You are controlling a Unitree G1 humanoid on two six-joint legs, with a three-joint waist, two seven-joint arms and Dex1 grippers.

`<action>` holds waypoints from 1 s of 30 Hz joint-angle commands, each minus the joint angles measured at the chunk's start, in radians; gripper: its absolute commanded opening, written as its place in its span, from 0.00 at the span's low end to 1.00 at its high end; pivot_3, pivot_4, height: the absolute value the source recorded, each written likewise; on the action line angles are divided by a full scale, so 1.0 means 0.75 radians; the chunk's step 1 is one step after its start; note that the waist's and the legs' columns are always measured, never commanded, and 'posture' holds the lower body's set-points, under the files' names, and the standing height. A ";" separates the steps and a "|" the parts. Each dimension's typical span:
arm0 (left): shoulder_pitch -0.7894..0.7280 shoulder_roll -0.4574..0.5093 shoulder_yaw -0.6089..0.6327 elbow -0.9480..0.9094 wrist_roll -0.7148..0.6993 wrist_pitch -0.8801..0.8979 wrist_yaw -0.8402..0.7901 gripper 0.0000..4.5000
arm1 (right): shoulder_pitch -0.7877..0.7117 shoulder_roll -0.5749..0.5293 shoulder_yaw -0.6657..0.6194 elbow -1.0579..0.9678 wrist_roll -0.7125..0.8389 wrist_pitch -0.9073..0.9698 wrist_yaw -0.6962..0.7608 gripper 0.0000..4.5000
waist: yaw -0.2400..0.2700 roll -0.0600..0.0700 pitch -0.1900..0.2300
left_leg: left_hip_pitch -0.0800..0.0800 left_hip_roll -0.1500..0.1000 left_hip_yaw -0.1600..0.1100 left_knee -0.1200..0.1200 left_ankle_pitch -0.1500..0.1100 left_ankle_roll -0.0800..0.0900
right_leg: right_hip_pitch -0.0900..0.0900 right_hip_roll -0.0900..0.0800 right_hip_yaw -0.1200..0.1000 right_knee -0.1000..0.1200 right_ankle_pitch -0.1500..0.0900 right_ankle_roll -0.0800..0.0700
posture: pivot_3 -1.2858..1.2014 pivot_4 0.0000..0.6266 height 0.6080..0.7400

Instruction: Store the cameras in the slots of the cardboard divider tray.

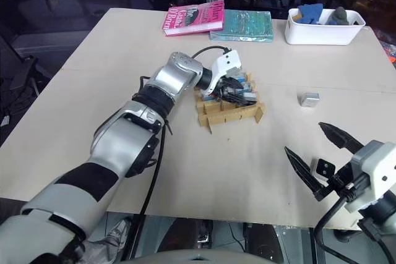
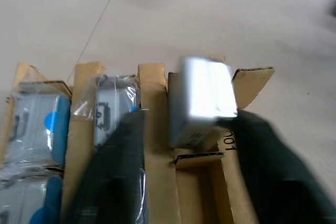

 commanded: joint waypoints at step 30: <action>1.150 0.362 0.533 -1.934 -1.050 0.776 0.154 0.98 | 0.012 -0.490 -0.054 0.617 -0.323 0.120 0.366 1.00 | 0.001 0.006 -0.004 | 0.021 0.004 -0.002 0.008 -0.001 0.002 | 0.026 -0.003 0.004 0.000 0.000 -0.002 | 0.52 0.24 1.00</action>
